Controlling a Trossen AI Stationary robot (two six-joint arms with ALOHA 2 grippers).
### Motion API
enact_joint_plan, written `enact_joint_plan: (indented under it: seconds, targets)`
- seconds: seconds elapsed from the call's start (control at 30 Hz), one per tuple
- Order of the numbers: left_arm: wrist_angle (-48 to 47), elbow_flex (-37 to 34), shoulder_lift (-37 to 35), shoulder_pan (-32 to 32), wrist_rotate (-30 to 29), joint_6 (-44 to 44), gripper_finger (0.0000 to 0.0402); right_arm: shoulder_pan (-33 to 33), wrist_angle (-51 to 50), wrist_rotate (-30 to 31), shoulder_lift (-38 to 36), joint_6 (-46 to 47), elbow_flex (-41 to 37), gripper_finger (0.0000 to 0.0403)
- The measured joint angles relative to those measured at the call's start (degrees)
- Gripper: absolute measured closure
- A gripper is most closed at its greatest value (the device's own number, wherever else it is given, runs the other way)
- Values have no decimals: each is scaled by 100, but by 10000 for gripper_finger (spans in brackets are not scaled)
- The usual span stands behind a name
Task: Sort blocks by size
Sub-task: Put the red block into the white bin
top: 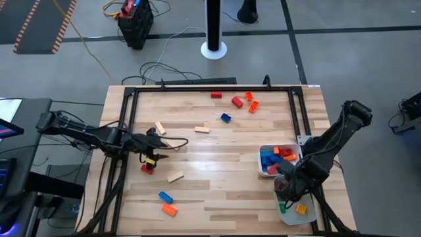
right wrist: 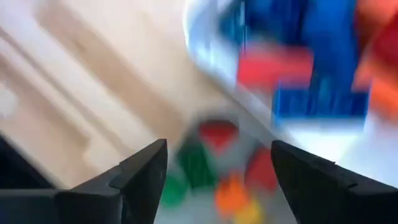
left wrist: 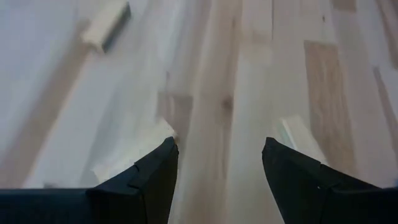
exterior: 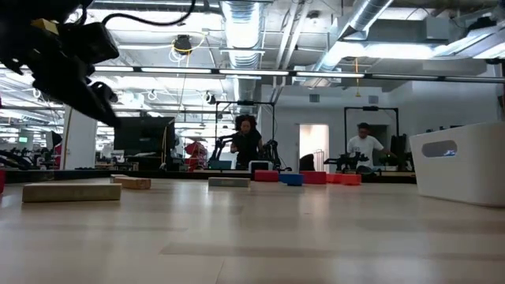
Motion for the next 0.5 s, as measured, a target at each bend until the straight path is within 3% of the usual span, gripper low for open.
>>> enact_joint_plan:
  seconds: [0.27, 0.37, 0.5]
  targets:
    - [-1190, 779, 961, -872, 49, -877, 178, -390, 33, 3639, 143, -1258, 21, 101]
    - [-1874, 1085, 1415, -1260, 399, -1149, 178, -586, 267, 4171, 359, -1912, 17, 101]
    - [-2455, 1298, 2076, -1789, 564, -1235, 178, -955, 661, 4266, 684, -2864, 17, 101]
